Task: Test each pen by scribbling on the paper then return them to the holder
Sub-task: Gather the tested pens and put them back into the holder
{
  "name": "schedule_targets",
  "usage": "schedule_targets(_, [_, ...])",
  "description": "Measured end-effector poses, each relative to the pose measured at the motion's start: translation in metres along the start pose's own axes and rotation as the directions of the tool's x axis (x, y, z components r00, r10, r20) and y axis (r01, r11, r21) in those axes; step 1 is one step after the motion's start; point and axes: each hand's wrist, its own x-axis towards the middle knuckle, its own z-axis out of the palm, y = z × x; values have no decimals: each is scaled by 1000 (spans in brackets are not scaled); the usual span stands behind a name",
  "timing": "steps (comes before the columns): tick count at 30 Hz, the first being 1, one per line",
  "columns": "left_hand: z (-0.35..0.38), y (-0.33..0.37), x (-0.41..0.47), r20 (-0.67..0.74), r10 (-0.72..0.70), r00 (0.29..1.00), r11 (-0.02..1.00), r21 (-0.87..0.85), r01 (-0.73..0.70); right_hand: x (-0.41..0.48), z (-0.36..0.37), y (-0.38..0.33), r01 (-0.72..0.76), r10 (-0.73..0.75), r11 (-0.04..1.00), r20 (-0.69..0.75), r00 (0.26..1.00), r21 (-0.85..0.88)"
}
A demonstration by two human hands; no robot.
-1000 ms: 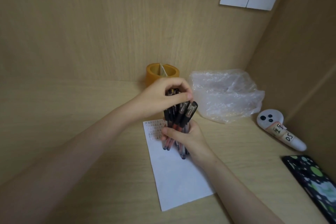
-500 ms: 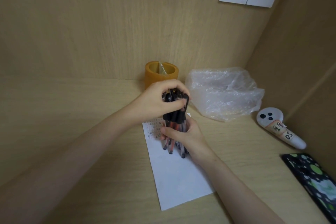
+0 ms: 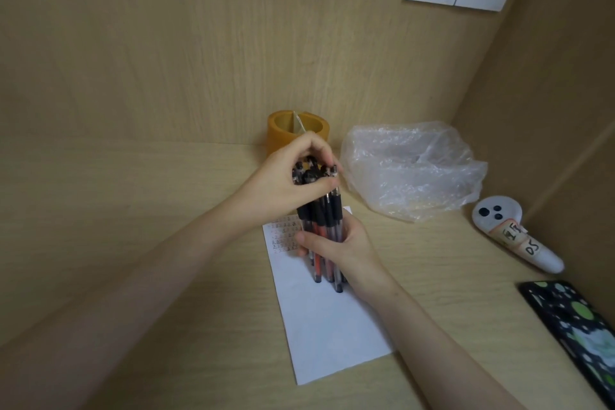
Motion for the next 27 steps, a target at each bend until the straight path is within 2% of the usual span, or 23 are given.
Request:
schedule_targets(7, [2,-4,1,-32,5,999,993,118,-1,1,1,2,7,-6,999,-44,999,31])
schedule_targets(12, [0,-15,1,-82,-97,992,987,118,106,3,0,6,12,-10,999,-33,999,45])
schedule_targets(23, [-11,-10,4,30,-130,991,984,126,125,0,0,3,33,-33,999,-20,999,4])
schedule_targets(27, [-29,-20,15,-99,-124,987,979,150,138,-1,0,-1,41,-41,999,-19,999,5])
